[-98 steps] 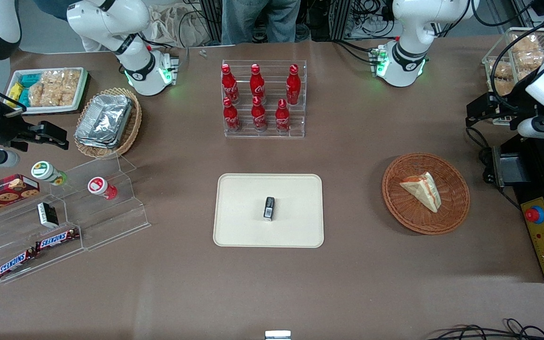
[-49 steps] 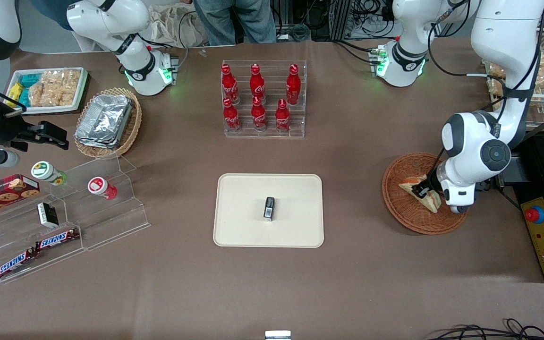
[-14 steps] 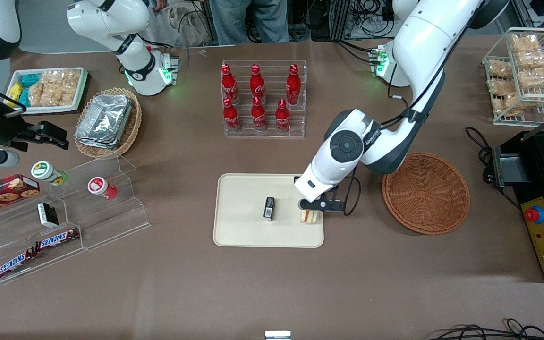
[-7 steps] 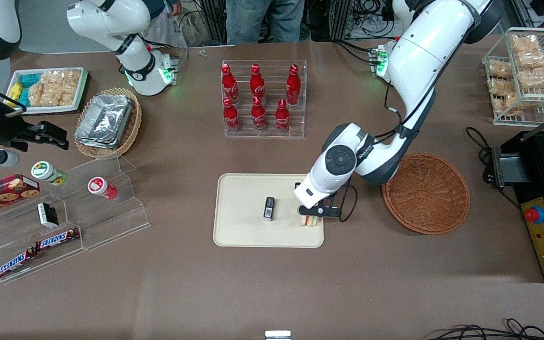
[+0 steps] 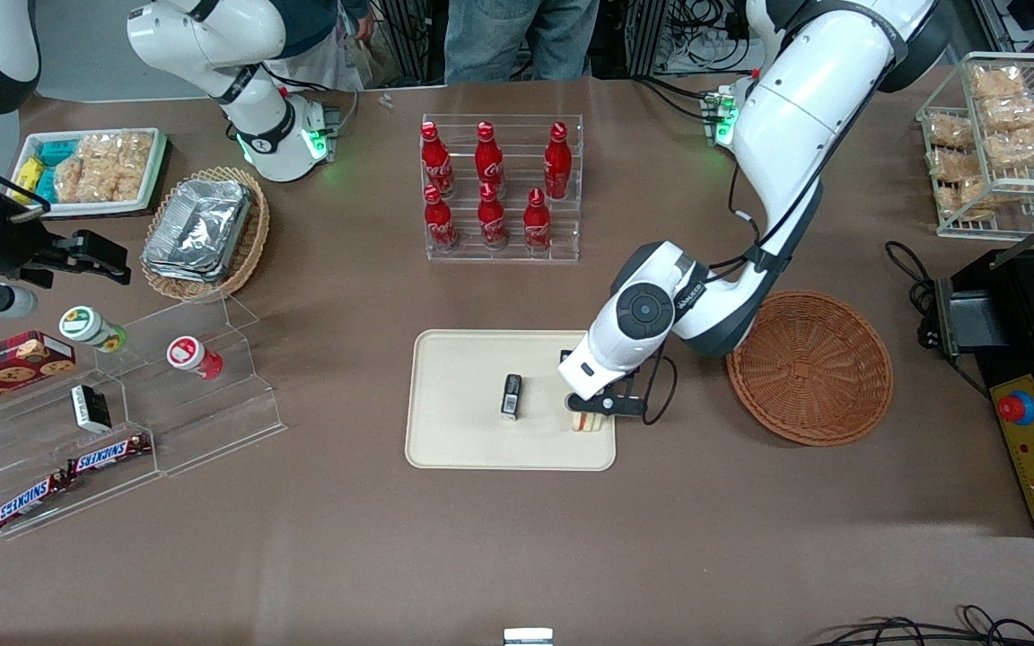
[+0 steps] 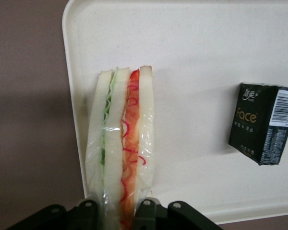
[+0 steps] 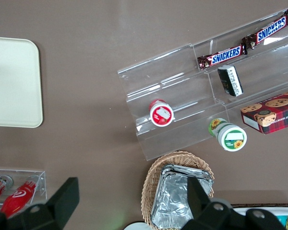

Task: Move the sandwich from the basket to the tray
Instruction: 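Lower the sandwich onto the tray beside the black box and release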

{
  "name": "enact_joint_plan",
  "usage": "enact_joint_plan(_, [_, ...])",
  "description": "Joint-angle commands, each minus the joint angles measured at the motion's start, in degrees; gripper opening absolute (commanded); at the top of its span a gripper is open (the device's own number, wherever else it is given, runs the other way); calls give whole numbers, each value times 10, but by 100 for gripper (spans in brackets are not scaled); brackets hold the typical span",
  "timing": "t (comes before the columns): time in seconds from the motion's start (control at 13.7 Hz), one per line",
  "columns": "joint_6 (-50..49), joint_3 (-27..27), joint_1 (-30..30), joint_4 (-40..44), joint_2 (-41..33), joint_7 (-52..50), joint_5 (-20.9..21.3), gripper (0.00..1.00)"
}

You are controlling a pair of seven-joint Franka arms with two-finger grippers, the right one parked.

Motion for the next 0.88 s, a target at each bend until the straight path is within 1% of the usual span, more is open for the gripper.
enact_joint_plan(0.0, [4, 2, -4, 17, 9, -1, 12, 89])
enact_joint_plan(0.07, [4, 2, -4, 17, 9, -1, 12, 99])
enact_joint_plan(0.66, [4, 2, -3, 20, 0, -8, 10, 99])
enact_joint_plan(0.8, [4, 2, -1, 21, -19, -11, 5, 99])
